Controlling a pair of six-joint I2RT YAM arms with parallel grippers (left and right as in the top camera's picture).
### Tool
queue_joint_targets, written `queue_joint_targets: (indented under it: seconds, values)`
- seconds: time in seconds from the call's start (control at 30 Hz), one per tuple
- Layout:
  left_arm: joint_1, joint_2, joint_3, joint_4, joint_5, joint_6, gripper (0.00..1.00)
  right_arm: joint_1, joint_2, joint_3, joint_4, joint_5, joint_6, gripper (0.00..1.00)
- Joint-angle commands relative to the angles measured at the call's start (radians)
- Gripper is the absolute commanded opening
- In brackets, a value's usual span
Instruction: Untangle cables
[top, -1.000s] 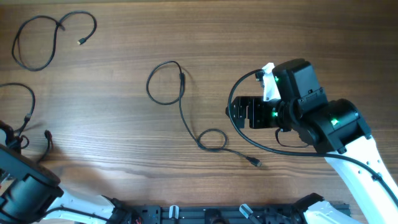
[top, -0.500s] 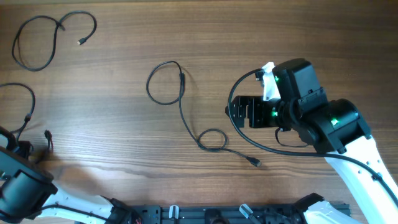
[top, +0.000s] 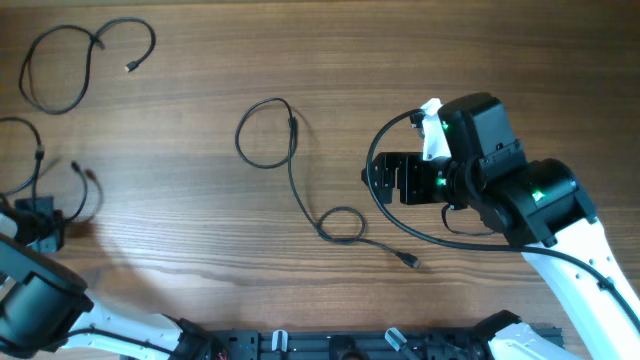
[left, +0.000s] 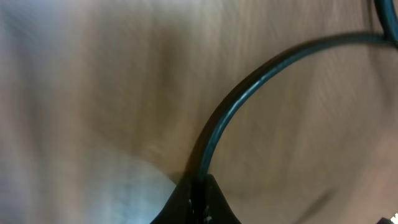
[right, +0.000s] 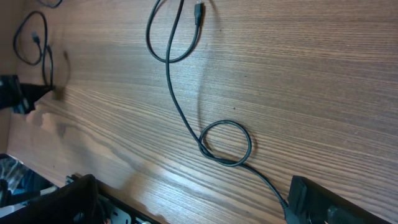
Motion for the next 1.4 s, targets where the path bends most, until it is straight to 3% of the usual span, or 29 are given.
queue_joint_targets:
  seconds: [0.0, 0.23, 0.4, 0.47, 0.53, 0.57, 0.63, 0.73, 0.9, 1.0, 1.13, 1.3, 1.37]
  values:
    - [-0.081, 0.027, -0.018, -0.005, 0.192, -0.159, 0.04, 0.001, 0.006, 0.007, 0.006, -0.018, -0.018, 1.0]
    - [-0.25, 0.027, -0.018, 0.001, 0.192, -0.412, 0.04, 0.001, 0.006, 0.007, 0.006, -0.018, -0.018, 1.0]
    - [-0.366, 0.027, -0.018, 0.127, 0.192, -0.438, 0.06, 0.001, 0.006, 0.007, 0.003, -0.021, -0.019, 1.0]
    - [-0.397, 0.027, -0.018, 0.159, 0.184, -0.451, 0.25, 0.001, 0.006, 0.007, 0.002, -0.022, -0.019, 1.0]
    - [-0.418, 0.027, -0.018, 0.195, 0.184, -0.452, 0.63, 0.001, 0.006, 0.007, 0.002, -0.022, -0.018, 1.0]
    - [-0.426, 0.027, -0.018, 0.213, 0.185, -0.448, 0.72, 0.001, 0.006, 0.007, 0.002, -0.022, -0.018, 1.0]
    - [-0.433, 0.026, -0.018, 0.236, 0.189, -0.447, 0.8, 0.001, 0.006, 0.007, 0.003, -0.021, -0.019, 1.0]
    - [-0.433, 0.023, -0.017, 0.269, 0.227, -0.435, 0.78, 0.001, 0.006, 0.007, 0.002, -0.023, -0.018, 1.0]
    - [-0.435, -0.003, 0.043, 0.305, 0.275, -0.248, 0.81, 0.001, 0.006, 0.007, 0.002, -0.034, -0.019, 1.0]
    - [-0.435, -0.047, 0.164, 0.16, 0.236, -0.046, 0.84, 0.001, 0.006, 0.007, 0.007, -0.033, -0.018, 1.0]
    - [-0.435, -0.06, 0.26, 0.046, -0.009, 0.117, 0.91, 0.001, 0.006, 0.007, -0.002, -0.041, -0.018, 1.0]
    - [-0.433, -0.05, 0.263, 0.037, -0.483, 0.322, 0.92, 0.001, 0.006, 0.006, -0.016, -0.04, -0.018, 1.0]
    - [-0.43, -0.034, 0.263, 0.051, -0.582, 0.423, 0.93, 0.001, 0.006, 0.006, -0.015, -0.04, -0.014, 1.0]
